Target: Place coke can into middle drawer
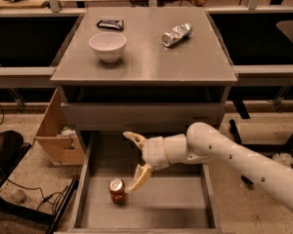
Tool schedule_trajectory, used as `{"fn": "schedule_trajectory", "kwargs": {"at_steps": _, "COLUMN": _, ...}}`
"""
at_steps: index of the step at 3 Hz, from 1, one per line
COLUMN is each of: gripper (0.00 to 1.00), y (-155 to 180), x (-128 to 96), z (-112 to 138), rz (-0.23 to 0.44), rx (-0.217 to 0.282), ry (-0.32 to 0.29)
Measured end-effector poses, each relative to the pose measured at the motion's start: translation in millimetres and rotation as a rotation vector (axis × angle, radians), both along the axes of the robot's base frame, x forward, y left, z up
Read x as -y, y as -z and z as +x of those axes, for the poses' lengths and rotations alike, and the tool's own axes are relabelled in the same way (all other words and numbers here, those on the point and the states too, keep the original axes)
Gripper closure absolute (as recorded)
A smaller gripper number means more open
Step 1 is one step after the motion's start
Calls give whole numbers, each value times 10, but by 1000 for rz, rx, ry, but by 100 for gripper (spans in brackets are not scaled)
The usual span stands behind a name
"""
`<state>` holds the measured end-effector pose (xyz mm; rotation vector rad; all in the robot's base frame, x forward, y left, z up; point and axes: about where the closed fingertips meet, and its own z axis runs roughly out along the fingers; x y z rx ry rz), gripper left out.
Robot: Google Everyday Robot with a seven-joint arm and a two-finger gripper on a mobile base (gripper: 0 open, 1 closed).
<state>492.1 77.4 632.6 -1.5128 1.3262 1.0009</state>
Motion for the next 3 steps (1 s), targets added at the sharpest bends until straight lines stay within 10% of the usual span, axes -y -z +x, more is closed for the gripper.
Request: {"fn": "schedule_trajectory", "kwargs": {"at_steps": 3, "gripper": 0, "y": -1011, "x": 216, "z": -351, "rz": -556, "rx": 174, "ry": 26}}
